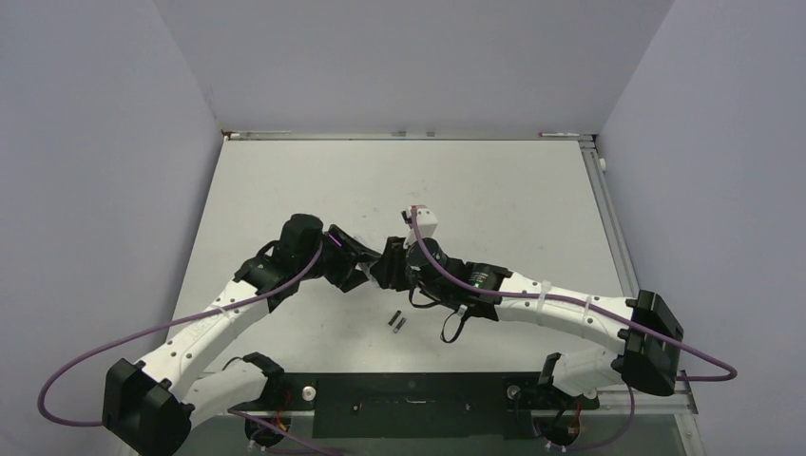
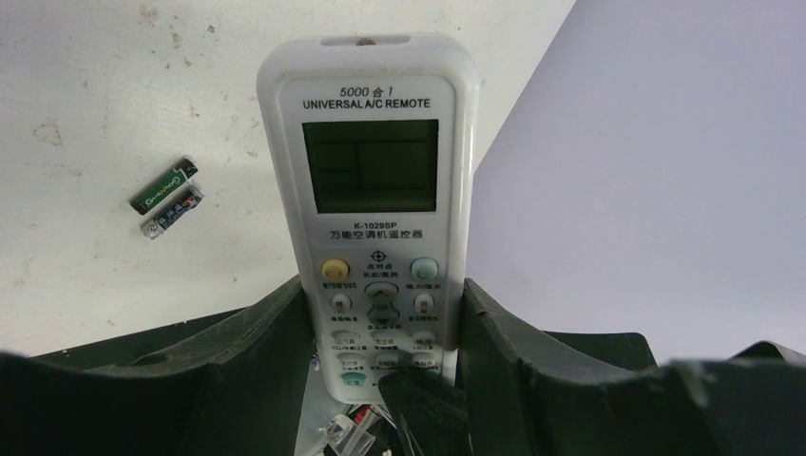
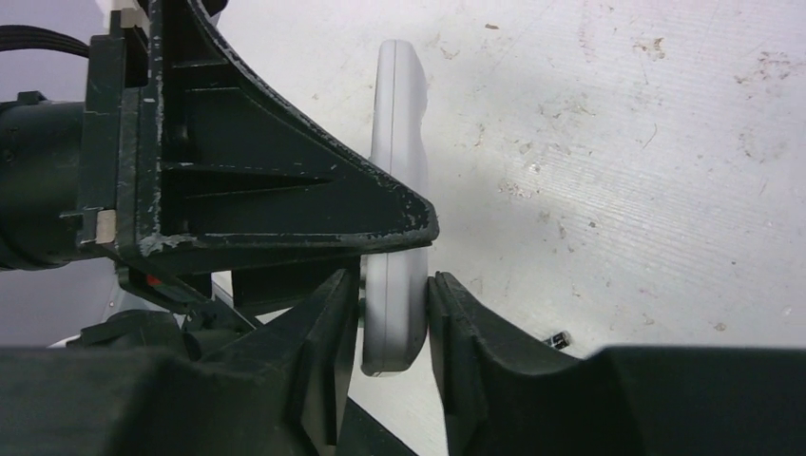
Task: Load the batteries into the remote control
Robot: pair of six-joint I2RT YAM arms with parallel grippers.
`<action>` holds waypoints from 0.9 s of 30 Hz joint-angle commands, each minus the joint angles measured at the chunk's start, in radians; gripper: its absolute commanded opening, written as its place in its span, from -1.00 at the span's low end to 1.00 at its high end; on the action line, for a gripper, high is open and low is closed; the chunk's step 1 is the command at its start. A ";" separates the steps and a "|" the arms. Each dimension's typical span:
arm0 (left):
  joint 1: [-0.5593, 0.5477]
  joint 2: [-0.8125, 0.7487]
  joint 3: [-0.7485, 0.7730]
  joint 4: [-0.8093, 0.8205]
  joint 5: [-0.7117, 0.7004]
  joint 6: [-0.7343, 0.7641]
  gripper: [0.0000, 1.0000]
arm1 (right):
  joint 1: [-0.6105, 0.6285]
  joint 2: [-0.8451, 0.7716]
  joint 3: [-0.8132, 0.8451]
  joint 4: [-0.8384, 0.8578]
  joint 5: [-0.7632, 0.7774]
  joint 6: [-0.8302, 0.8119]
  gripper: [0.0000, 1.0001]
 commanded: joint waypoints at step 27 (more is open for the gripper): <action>-0.016 -0.058 0.015 0.182 0.132 0.044 0.45 | 0.050 -0.167 -0.037 -0.114 0.163 -0.298 -0.83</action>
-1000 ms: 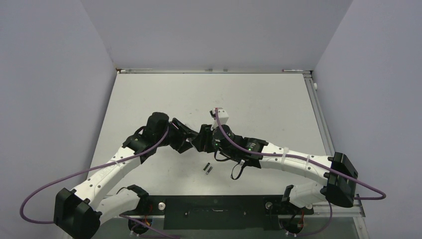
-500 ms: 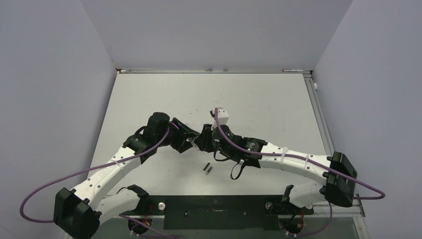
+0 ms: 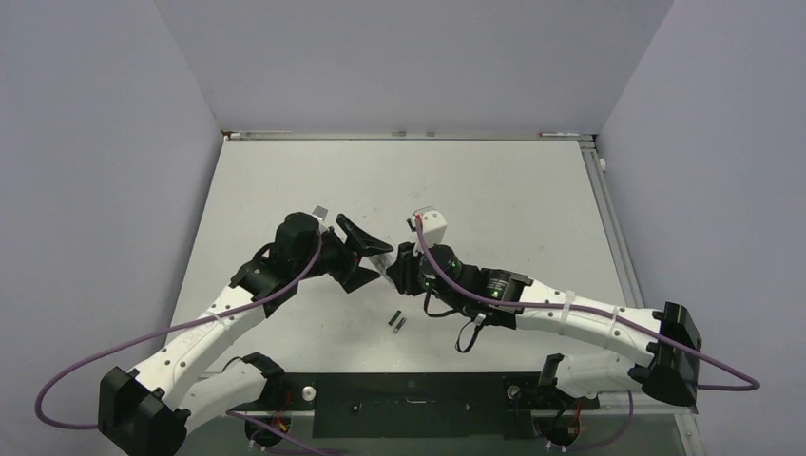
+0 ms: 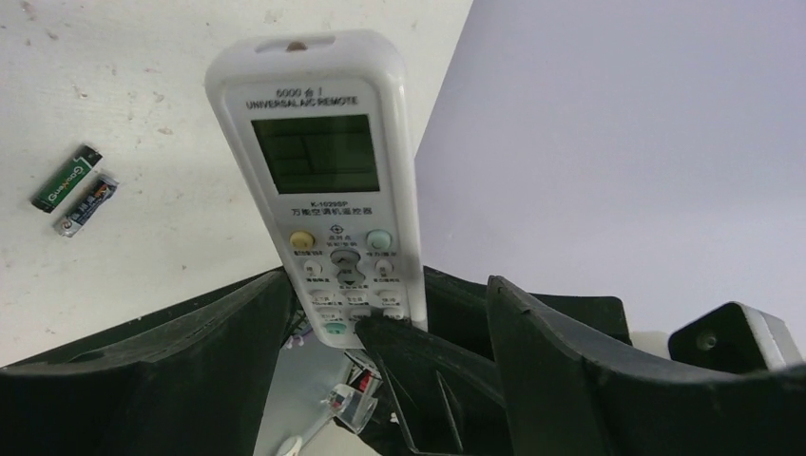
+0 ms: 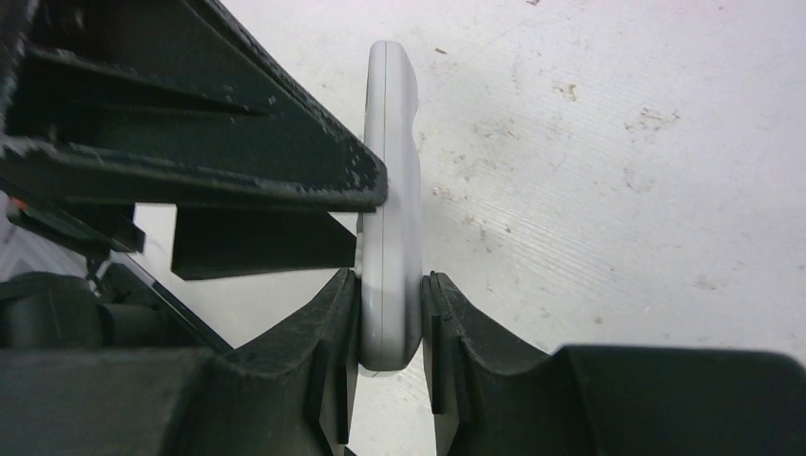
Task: Load the batteries into the remote control
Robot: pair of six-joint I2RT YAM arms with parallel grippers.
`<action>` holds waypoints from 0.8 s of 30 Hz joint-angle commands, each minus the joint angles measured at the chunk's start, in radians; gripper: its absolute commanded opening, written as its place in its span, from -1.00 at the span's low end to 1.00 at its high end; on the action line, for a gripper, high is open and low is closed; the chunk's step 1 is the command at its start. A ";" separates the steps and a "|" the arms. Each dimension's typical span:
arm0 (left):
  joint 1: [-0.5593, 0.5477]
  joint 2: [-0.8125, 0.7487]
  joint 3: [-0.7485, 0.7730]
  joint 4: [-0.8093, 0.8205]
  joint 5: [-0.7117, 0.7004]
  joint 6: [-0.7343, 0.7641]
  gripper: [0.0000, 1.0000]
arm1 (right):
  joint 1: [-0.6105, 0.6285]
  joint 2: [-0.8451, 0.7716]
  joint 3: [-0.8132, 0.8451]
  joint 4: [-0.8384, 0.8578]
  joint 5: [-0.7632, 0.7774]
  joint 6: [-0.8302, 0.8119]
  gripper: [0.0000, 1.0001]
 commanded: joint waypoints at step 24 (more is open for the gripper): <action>0.110 -0.025 -0.002 -0.011 0.250 0.106 0.47 | 0.453 -0.095 -0.164 0.110 0.634 -0.869 -0.83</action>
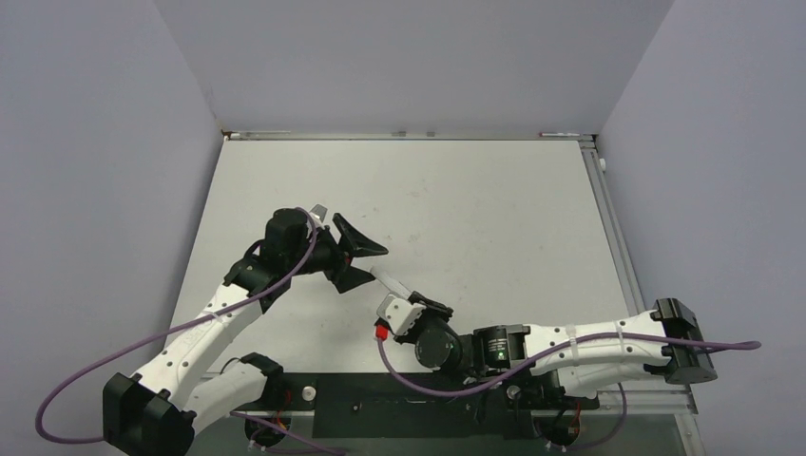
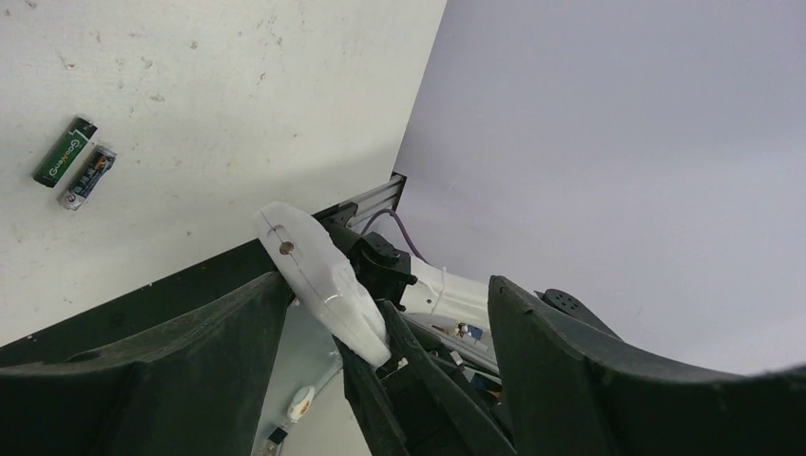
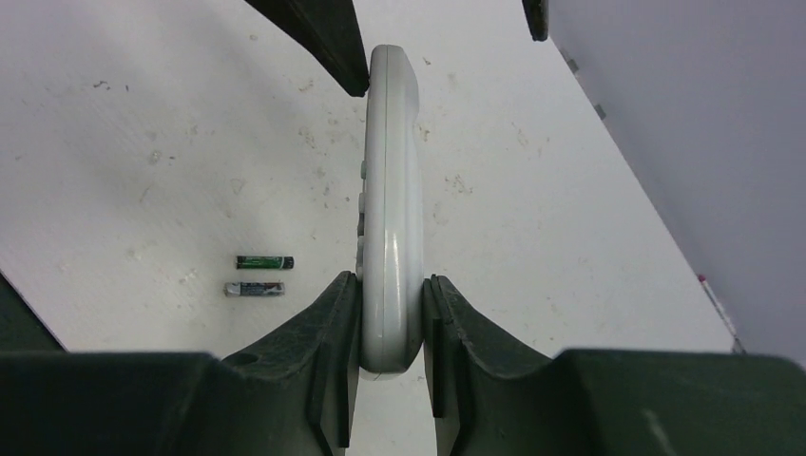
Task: Load the batteries into the remote control
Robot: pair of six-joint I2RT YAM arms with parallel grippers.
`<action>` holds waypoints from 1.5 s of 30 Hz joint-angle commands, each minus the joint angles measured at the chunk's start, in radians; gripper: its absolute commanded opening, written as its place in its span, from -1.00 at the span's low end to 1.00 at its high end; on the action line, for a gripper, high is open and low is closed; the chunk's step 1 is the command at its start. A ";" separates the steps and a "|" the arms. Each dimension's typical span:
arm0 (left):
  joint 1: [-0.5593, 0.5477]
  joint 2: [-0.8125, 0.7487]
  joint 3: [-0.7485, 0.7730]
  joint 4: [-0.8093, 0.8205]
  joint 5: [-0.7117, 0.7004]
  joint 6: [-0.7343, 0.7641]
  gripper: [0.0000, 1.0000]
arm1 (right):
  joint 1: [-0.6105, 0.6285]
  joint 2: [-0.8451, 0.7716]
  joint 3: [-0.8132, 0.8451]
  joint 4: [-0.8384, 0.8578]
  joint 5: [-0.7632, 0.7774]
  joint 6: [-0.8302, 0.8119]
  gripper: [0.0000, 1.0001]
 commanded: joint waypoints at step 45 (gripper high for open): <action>-0.001 -0.081 -0.171 0.196 0.084 -0.099 -1.00 | 0.192 -0.020 -0.161 0.378 0.205 -0.572 -0.19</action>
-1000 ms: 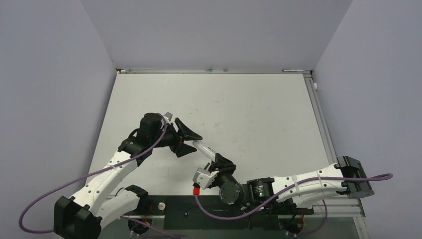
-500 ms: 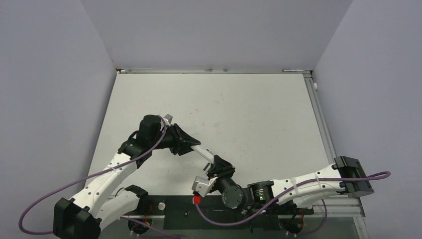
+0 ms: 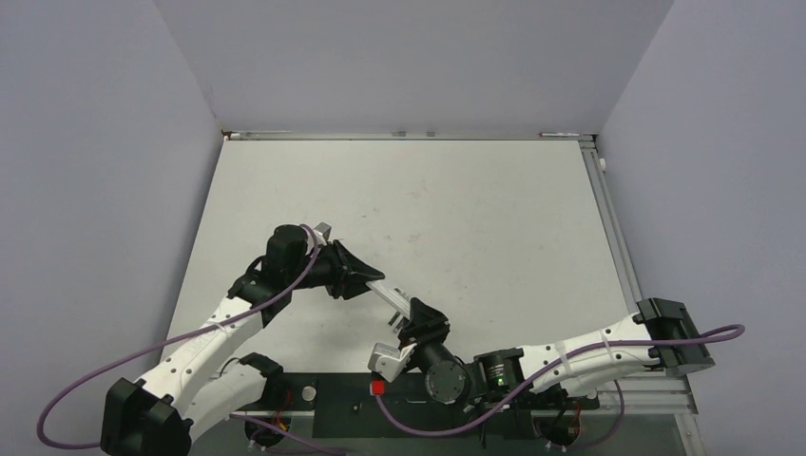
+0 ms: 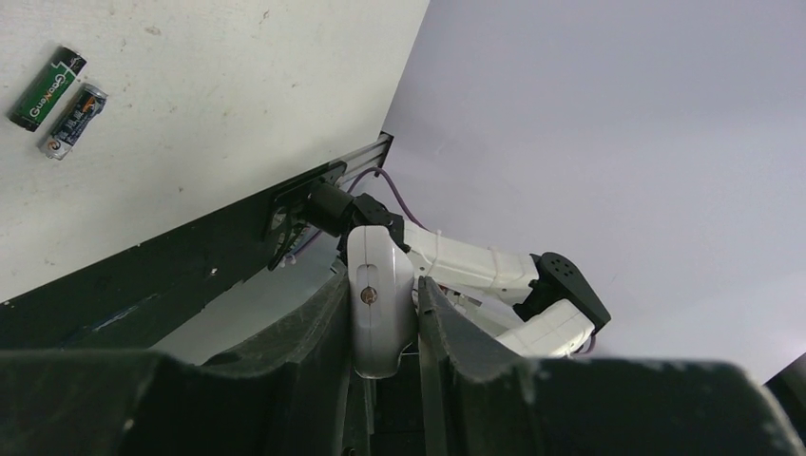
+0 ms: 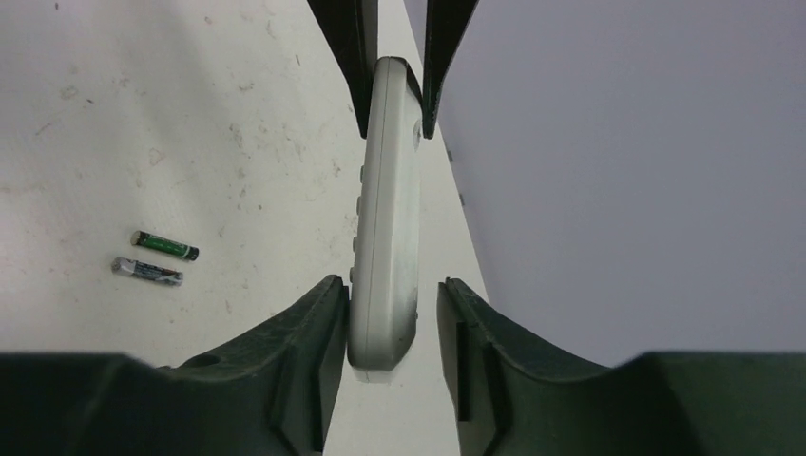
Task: Load the batteries into the remote control
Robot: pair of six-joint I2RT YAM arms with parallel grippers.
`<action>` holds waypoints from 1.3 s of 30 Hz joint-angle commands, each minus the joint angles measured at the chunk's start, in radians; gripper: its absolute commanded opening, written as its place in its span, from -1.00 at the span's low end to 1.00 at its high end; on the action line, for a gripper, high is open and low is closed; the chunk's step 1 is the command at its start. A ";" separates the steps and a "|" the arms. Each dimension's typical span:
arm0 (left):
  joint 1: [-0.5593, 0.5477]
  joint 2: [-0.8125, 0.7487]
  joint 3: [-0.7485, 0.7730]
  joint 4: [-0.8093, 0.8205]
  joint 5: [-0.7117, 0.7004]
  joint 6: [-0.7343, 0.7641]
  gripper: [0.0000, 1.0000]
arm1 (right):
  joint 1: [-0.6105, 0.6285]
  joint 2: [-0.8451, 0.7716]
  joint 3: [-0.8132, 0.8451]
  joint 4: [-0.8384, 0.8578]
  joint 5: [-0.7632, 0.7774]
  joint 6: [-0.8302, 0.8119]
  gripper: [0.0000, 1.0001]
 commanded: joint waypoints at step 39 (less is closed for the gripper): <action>0.135 -0.141 -0.152 0.379 -0.085 0.193 -1.00 | -0.539 -0.147 0.314 -0.571 -0.485 1.169 0.43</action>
